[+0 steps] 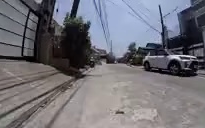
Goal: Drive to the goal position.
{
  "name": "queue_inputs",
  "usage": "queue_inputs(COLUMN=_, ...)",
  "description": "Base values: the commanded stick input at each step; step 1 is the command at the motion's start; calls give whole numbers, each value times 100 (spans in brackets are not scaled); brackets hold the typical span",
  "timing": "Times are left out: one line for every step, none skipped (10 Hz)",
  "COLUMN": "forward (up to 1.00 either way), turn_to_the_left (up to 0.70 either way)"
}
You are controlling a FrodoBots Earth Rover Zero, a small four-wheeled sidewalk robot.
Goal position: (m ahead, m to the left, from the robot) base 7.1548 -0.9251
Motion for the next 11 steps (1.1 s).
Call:
queue_inputs(forward=100, turn_to_the_left=0)
queue_inputs(forward=100, turn_to_the_left=0)
queue_inputs(forward=100, turn_to_the_left=0)
queue_inputs(forward=100, turn_to_the_left=0)
queue_inputs(forward=100, turn_to_the_left=0)
queue_inputs(forward=100, turn_to_the_left=0)
queue_inputs(forward=100, turn_to_the_left=0)
queue_inputs(forward=100, turn_to_the_left=0)
queue_inputs(forward=100, turn_to_the_left=0)
queue_inputs(forward=100, turn_to_the_left=0)
queue_inputs(forward=100, turn_to_the_left=0)
